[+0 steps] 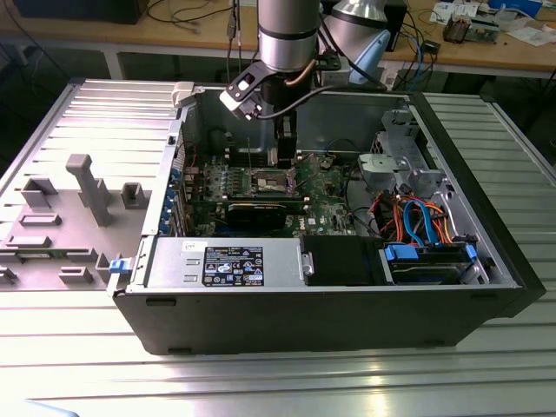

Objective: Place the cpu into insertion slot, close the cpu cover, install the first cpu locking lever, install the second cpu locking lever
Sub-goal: 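Place the cpu into insertion slot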

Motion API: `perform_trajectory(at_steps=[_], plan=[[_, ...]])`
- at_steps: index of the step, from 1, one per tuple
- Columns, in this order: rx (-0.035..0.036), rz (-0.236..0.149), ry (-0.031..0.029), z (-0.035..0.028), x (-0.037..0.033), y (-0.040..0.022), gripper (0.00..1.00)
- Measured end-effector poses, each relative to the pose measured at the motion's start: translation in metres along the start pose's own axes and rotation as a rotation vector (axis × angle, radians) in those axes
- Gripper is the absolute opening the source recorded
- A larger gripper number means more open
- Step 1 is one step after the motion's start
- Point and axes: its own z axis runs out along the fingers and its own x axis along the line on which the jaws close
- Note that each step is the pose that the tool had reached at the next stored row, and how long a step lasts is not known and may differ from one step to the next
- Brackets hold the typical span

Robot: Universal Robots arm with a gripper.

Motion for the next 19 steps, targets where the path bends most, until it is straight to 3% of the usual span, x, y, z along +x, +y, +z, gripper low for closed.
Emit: perform_trajectory(at_steps=[2,4,8,19], plan=[[0.0,0.0,0.0073,0.0004,0.0,0.0,0.54],[-0.0001,0.001,0.0103,0.0013,0.0,-0.0001,0.54],[0.0001,0.001,0.0111,0.0064,-0.0001,-0.0004,0.54],[0.0002,0.001,0.0109,0.0111,-0.0002,-0.0015,0.54]])
